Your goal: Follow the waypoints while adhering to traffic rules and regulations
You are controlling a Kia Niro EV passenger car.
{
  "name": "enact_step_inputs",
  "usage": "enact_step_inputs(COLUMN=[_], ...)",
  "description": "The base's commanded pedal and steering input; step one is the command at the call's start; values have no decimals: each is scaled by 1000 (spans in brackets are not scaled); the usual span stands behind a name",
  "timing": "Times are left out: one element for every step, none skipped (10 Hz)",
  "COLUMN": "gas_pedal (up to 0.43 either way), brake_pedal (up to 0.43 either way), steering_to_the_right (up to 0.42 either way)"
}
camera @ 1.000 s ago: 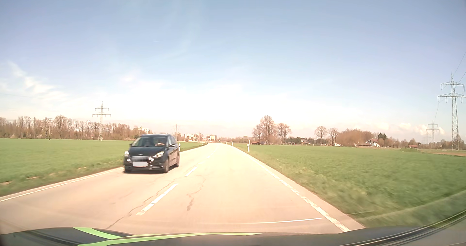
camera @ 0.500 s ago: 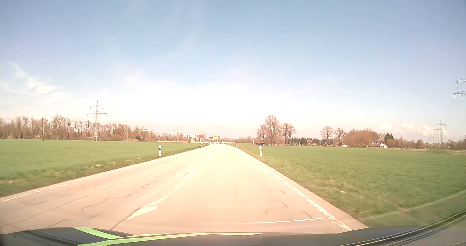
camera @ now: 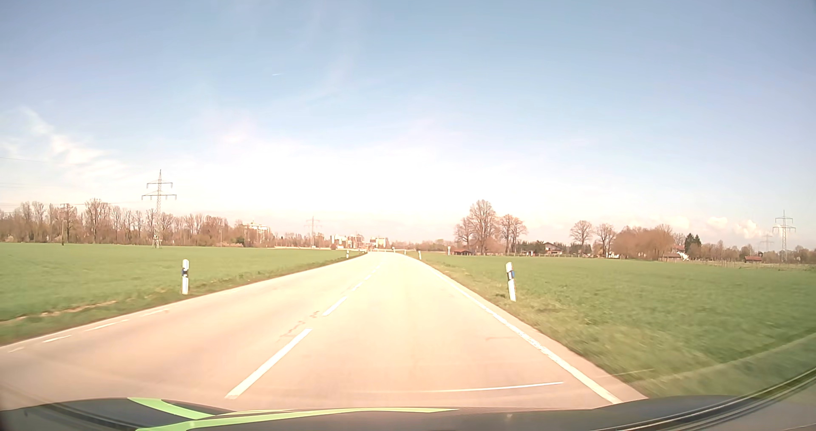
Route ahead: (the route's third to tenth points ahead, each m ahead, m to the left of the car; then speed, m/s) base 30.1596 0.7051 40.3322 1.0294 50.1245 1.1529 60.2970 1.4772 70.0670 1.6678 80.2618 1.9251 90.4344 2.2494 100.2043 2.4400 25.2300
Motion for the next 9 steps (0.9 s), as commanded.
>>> enact_step_inputs(gas_pedal=[240, 240, 240, 240, 240, 240, 240, 240, 240], brake_pedal=[0, 0, 0, 0, 0, 0, 0, 0, 0], steering_to_the_right=[0, 0, 0, -1, -1, -1, 0, 0, -1])
